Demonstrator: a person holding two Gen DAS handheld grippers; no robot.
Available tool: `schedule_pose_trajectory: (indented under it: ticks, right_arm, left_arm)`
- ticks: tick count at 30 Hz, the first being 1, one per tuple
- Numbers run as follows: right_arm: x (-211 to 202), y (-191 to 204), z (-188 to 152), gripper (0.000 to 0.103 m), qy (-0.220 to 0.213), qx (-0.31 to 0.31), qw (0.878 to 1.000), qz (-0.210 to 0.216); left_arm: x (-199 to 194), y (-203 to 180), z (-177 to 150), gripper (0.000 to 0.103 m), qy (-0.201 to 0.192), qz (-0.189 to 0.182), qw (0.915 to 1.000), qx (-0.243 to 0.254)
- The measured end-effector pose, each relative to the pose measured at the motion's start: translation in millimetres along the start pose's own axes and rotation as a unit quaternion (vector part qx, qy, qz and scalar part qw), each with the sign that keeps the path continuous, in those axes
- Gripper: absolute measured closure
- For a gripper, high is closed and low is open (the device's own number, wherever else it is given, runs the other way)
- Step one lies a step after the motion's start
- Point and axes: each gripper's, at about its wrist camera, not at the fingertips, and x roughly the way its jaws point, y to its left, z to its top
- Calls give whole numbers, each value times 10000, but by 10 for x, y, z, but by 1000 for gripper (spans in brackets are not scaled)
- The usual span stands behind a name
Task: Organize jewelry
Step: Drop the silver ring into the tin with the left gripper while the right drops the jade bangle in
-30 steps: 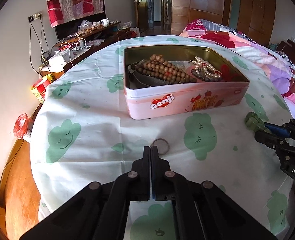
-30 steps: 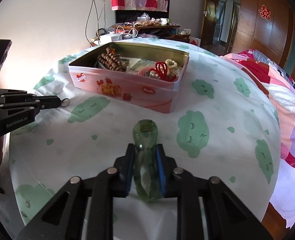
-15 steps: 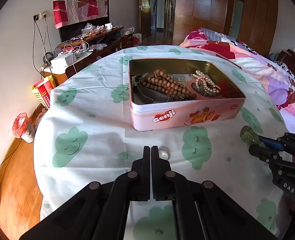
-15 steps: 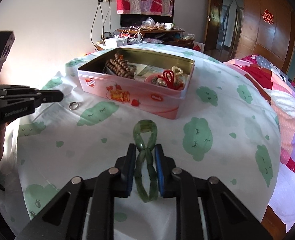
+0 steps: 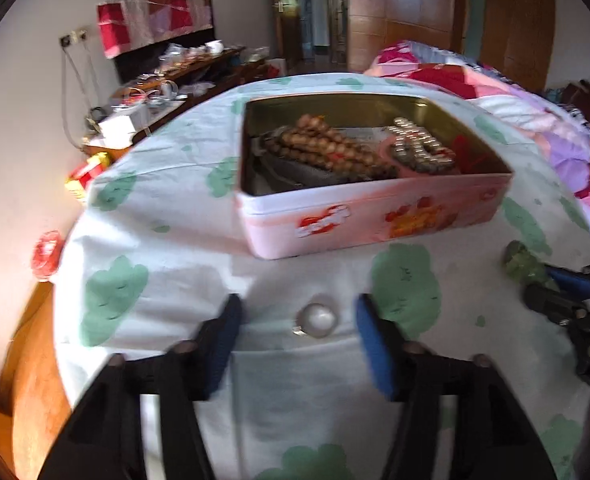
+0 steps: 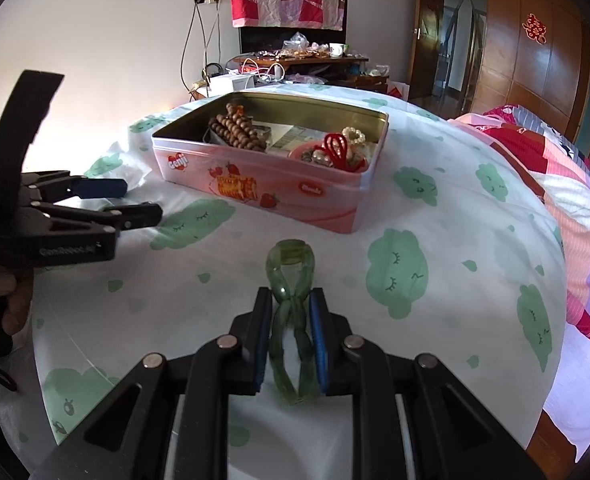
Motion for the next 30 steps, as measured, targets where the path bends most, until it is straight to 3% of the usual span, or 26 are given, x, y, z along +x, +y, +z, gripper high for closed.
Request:
schedule_pose_trajectory:
  ticks: [1,2,14,23,30]
  right_arm:
    - [0,1,-2,82,-1,-2,10000,4]
    - [-1,0,-1,82,-3,-7,10000,6]
    - [-76,5,32,82,-129,-14,9999,21]
    - [-311,-3,248,82,-501,-69,9987,-46]
    - [-325,-105,612,82,-745,-139,9969,-198]
  left_arm:
    - [-5,-14,0,78,11,-61,10000,20]
    - [-14,-35,-3,82,17,-79,9999,76]
    - [-276,78,-4,82,-108,-116,9998,-81]
    - [-634,3,384,82,-610,138,9978,224]
    - [-647,-75,772,82,-831,245,9949,508]
